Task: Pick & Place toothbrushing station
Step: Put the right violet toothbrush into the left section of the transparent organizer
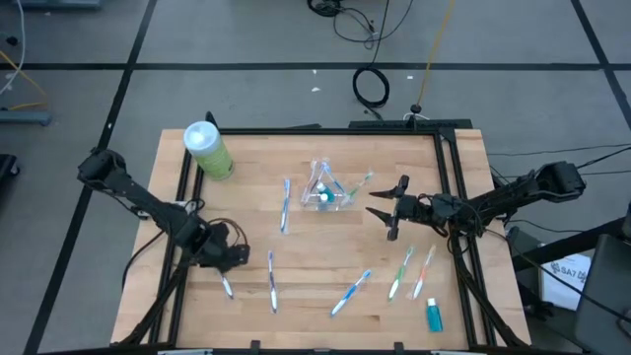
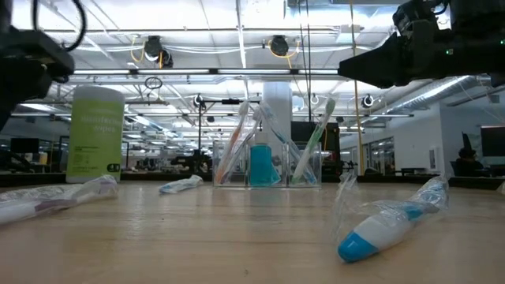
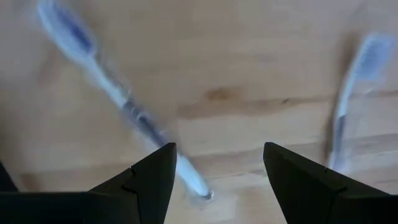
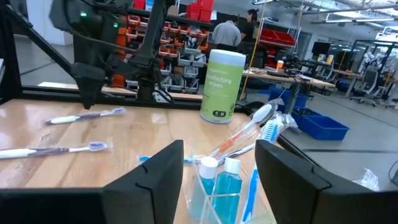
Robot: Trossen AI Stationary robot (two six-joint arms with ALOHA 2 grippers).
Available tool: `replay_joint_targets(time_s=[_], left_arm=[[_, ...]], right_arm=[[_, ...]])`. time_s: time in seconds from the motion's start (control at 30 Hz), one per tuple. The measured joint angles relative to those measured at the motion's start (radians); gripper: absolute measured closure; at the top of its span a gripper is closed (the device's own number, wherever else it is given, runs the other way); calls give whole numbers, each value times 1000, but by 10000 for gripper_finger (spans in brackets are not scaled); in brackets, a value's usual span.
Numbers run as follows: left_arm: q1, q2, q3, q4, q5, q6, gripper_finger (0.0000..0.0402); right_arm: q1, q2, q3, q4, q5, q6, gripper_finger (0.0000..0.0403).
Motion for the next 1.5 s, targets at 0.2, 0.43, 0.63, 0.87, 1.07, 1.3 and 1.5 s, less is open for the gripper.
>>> replay_joint_targets(time_s=[0.2,0.43,0.63,0.87,1.07,1.3,1.5], left_arm=[[-61,110,0,-2,59,-97,156],[-75,160,0,-4,85,-146,156],[-76,211,0,-3,65,-182,156],[-75,245,5,-2,92,-207,156],[-75,246,4,-2,96,-203,161],[-75,247,3,6,64,-151,237],[-74,247,2,25,44,-116,315]], right_arm=[[-1,0,0,2,1,-22,208],[-42,0,0,9,0,-37,208],[-80,0,0,8,0,5,208],[-86,0,0,8,-2,13,209],[-86,0,0,8,-2,13,209],[-86,0,0,8,-2,13,209],[-86,0,0,8,-2,13,208]])
